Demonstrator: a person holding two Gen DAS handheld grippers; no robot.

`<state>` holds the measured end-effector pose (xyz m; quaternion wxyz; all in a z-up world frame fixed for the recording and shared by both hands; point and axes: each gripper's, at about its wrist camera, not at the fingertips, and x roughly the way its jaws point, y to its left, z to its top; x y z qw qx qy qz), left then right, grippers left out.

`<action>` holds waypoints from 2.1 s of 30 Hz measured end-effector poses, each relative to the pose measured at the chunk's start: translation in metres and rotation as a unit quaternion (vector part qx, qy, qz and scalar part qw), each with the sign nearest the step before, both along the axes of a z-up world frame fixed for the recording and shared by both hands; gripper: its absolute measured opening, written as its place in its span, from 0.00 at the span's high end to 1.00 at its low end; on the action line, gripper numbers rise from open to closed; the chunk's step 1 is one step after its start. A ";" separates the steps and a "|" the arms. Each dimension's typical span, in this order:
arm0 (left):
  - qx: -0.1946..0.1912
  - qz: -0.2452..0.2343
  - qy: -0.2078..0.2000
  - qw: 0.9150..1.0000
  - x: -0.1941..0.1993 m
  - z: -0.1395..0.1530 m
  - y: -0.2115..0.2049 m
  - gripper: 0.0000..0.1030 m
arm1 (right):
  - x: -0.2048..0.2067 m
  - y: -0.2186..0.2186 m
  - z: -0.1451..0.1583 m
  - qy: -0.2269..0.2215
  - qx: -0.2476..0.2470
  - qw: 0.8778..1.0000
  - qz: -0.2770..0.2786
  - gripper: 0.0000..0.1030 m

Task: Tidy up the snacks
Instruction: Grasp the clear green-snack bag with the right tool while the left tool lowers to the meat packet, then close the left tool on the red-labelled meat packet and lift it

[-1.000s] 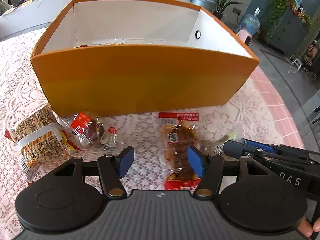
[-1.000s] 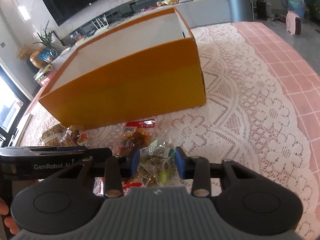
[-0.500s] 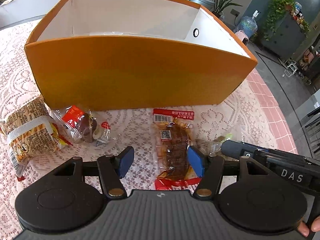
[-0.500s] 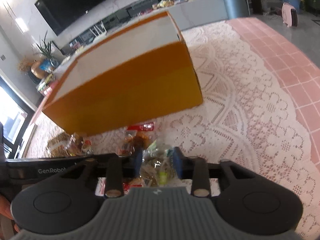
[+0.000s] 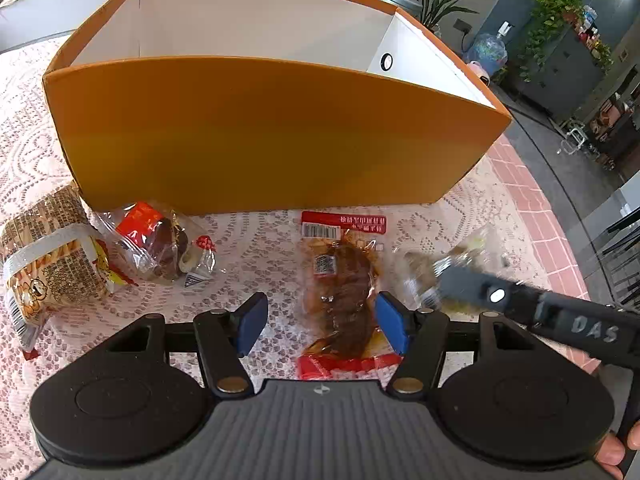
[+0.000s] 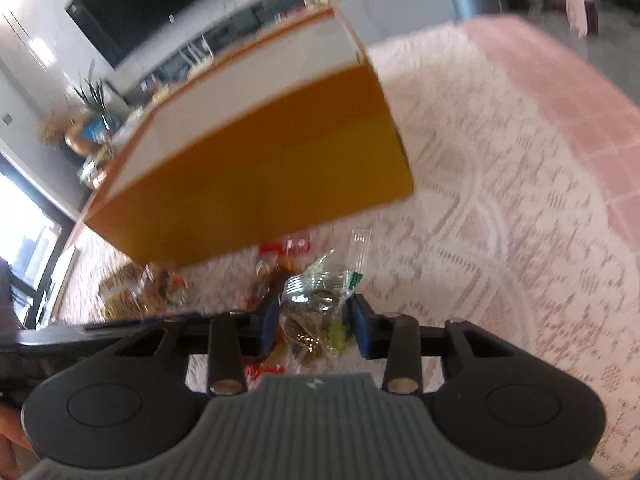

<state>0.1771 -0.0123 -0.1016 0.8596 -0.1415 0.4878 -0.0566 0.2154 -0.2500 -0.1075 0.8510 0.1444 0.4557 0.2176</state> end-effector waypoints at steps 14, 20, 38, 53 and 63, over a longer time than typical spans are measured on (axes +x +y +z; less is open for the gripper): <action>0.068 -0.008 -0.021 0.997 0.011 -0.014 -0.030 0.18 | 0.004 -0.014 -0.001 0.000 0.004 0.998 -0.068 0.67; 0.120 -0.041 -0.039 0.991 0.005 -0.018 -0.051 0.21 | 0.006 -0.014 -0.004 0.011 0.002 0.998 -0.069 0.67; 0.114 -0.083 -0.083 0.987 -0.028 0.000 -0.049 0.59 | 0.008 -0.014 -0.007 0.020 0.002 0.997 -0.072 0.67; 0.074 -0.058 -0.091 0.991 -0.052 0.021 -0.022 0.91 | 0.006 -0.012 -0.005 0.012 0.000 0.998 -0.063 0.68; -0.047 -0.043 -0.064 0.996 -0.050 0.018 -0.008 0.92 | -0.004 0.006 -0.003 0.030 -0.019 0.999 0.003 0.69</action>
